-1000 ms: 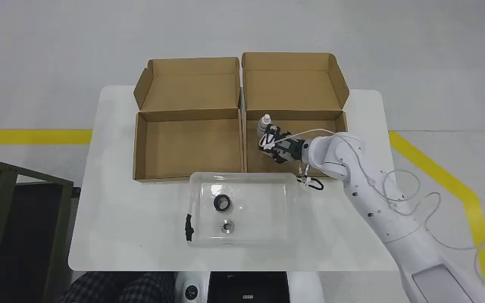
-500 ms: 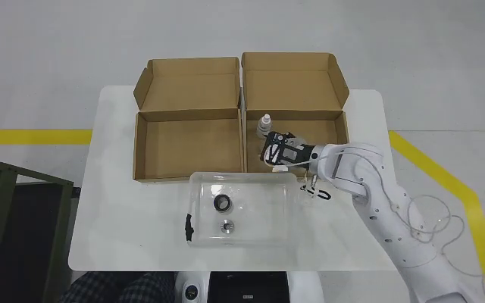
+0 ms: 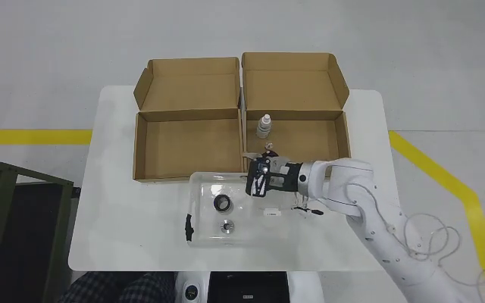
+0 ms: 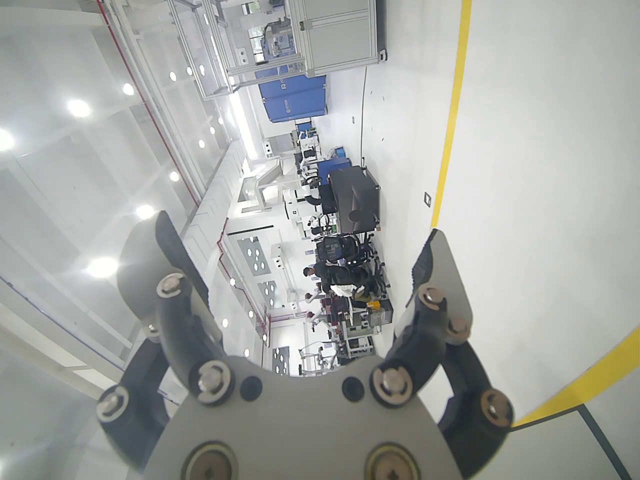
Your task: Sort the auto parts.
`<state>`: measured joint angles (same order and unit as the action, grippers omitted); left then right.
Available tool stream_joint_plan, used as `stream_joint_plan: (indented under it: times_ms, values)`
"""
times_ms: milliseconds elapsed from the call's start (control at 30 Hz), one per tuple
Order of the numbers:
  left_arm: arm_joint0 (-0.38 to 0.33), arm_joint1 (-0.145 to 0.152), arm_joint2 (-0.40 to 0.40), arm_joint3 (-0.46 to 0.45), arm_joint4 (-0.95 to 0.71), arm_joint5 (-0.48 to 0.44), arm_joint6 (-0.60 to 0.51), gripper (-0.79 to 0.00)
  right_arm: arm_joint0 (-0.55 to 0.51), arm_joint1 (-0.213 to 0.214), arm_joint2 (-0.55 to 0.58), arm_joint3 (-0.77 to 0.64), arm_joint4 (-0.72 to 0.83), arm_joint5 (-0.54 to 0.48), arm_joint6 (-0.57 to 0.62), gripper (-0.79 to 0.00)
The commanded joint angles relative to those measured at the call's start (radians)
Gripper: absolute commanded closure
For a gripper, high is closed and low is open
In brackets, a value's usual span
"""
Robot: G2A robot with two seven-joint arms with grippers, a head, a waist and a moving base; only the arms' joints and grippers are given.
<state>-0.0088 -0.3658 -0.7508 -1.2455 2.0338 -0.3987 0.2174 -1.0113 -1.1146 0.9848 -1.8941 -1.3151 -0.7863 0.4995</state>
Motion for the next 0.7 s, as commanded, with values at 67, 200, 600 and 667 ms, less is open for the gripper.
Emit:
stream_joint_plan:
  times_ms: [67, 200, 600, 667]
  values:
    - [0.0, 0.0, 0.0, 0.0, 0.0, 0.0, 0.0, -0.785, 0.013, -0.006, -0.035, 0.013, -0.009, -0.013, -0.023, -0.336]
    - [0.0, 0.0, 0.0, 0.0, 0.0, 0.0, 0.0, -0.785, 0.024, -0.014, -0.077, 0.021, -0.017, -0.016, -0.046, -0.339]
    - [0.0, 0.0, 0.0, 0.0, 0.0, 0.0, 0.0, -0.785, 0.048, -0.04, -0.199, 0.066, -0.056, -0.012, -0.061, -0.372]
    - [0.0, 0.0, 0.0, 0.0, 0.0, 0.0, 0.0, -0.785, 0.05, -0.043, -0.207, 0.076, -0.057, -0.007, -0.063, -0.372]
